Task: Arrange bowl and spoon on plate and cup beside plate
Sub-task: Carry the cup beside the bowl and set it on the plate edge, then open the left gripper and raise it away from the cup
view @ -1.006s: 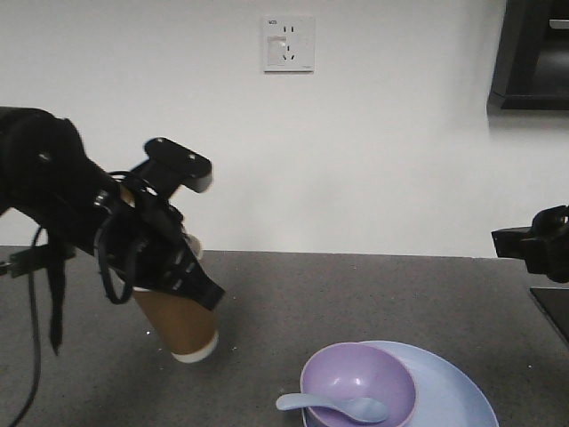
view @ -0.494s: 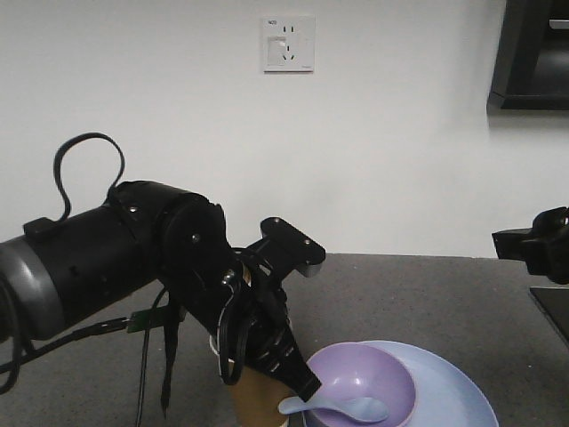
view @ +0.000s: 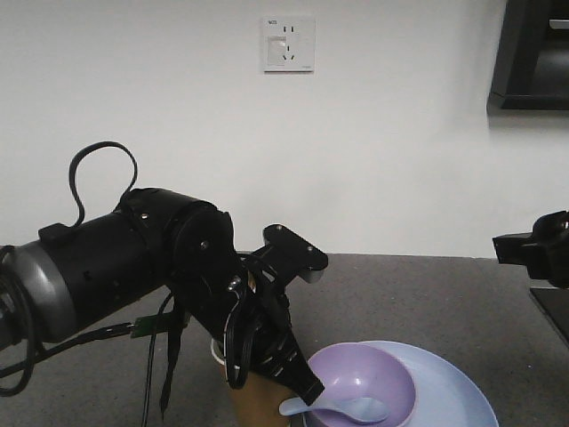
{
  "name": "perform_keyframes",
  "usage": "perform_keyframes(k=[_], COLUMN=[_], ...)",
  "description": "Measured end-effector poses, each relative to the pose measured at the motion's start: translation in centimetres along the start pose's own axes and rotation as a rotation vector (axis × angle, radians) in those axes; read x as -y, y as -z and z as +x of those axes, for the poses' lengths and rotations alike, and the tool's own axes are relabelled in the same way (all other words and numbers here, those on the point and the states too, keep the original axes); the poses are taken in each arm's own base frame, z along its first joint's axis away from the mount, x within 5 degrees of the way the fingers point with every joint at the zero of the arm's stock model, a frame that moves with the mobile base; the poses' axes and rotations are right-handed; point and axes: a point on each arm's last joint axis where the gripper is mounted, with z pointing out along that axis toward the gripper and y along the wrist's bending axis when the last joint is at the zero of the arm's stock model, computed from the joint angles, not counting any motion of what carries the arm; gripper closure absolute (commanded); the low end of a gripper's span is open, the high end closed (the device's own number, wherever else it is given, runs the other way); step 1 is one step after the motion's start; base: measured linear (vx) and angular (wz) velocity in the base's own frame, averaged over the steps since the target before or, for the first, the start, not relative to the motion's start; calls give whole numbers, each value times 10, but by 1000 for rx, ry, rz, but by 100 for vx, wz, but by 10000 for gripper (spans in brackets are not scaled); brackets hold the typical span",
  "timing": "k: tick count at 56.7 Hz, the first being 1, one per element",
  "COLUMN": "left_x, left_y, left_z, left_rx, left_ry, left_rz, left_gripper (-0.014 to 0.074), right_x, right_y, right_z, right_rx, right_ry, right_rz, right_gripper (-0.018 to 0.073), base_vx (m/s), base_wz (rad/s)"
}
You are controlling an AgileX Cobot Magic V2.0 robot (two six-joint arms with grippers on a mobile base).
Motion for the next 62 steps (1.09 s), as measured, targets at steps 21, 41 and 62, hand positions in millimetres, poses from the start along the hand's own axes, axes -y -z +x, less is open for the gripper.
perform_keyframes(k=[21,41,62], left_x=[-1,-7,-7], left_y=[0,32,74], left_z=[0,-16,-32], left_rx=[-2,49,130], left_ry=[16,1,16], left_rz=[-11,-91,-108], left_gripper=[148,148,148], right_x=[0,0,0], right_y=[0,0,0], right_z=[0,0,0], right_rx=[-1,-1,-1], right_ry=[0,0,0], right_rz=[0,0,0], right_gripper=[-5,-5,-5], base_vx=[0,0,0], base_wz=[0,0,0])
